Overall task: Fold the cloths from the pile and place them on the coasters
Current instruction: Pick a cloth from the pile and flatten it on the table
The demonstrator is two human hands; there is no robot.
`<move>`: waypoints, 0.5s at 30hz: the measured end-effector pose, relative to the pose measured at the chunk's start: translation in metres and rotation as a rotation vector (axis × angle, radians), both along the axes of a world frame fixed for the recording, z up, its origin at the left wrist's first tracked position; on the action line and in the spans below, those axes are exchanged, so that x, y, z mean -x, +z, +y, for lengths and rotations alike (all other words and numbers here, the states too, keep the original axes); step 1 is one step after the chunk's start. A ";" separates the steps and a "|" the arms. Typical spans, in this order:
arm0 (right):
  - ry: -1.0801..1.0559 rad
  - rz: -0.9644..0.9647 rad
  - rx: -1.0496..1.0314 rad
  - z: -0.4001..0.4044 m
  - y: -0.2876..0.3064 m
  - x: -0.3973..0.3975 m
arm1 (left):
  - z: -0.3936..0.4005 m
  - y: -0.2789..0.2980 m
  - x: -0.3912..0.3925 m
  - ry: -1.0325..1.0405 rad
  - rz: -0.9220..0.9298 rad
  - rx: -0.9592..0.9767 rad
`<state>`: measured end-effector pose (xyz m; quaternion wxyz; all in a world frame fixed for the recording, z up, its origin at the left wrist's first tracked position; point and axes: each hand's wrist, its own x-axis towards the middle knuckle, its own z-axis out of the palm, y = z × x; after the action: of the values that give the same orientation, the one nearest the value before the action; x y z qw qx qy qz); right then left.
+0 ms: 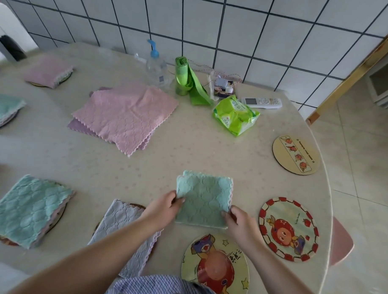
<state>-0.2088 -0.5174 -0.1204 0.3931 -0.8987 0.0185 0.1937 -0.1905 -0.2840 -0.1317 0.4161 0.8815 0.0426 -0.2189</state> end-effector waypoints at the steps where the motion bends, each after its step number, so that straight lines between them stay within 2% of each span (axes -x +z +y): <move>1: -0.021 0.003 0.005 0.000 -0.002 -0.004 | 0.000 -0.002 -0.004 0.008 0.009 -0.029; 15: -0.121 0.132 0.050 0.003 -0.016 -0.032 | -0.009 -0.019 -0.043 0.000 0.030 -0.185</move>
<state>-0.1771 -0.5146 -0.1362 0.3795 -0.8907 0.1035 0.2277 -0.1472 -0.2933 -0.1504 0.3323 0.9128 0.0691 -0.2273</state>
